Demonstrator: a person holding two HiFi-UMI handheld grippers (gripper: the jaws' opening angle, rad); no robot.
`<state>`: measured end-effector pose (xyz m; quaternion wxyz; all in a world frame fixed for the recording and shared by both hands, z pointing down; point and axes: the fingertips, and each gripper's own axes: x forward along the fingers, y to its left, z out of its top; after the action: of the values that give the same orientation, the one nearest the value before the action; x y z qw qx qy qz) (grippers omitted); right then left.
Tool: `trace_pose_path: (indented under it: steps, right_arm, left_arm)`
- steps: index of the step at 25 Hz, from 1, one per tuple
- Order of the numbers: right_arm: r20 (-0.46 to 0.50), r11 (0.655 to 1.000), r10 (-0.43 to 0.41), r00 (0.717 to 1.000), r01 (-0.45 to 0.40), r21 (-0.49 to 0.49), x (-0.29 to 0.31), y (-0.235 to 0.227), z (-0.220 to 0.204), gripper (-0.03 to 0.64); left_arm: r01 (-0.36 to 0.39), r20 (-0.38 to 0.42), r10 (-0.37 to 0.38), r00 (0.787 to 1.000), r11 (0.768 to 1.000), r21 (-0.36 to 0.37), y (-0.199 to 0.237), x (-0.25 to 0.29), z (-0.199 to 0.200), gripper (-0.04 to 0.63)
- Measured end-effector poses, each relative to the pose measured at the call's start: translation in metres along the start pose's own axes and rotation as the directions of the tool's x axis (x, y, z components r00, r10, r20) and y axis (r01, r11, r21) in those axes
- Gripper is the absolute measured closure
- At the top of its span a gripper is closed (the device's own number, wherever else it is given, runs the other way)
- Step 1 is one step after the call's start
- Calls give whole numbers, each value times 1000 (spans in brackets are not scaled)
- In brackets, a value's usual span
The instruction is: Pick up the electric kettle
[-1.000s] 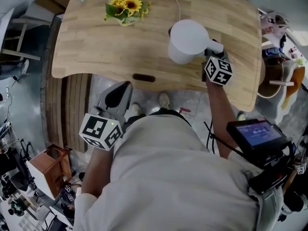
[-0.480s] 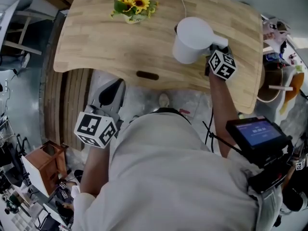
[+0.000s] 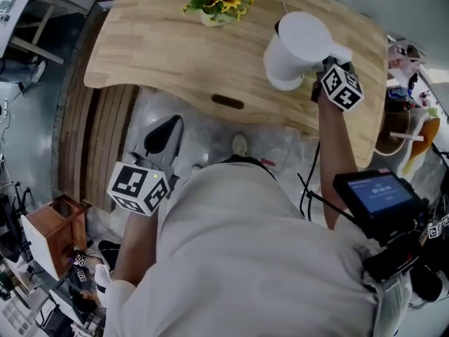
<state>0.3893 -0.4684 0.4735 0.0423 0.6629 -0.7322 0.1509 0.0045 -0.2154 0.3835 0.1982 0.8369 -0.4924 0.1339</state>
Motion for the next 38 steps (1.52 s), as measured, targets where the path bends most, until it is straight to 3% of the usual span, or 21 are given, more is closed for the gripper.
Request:
trace_pose_path:
  steps: [14,30,38]
  right_arm:
    - [-3,993,113,994,-113,-19,-91,116,20,518]
    - [-46,981,183,982,-185,-54,-255,244,-37,518]
    - [-70,976,204,976,-208,-56,-289,265,-46,518]
  left_arm:
    - [63,56,-62,997,998,-16,20,-81,-27,588]
    - [140,45,-139,989,990,-3,38,-212,-110,588]
    - [181,42,-180,983,983,-16,38,-215,-120,588]
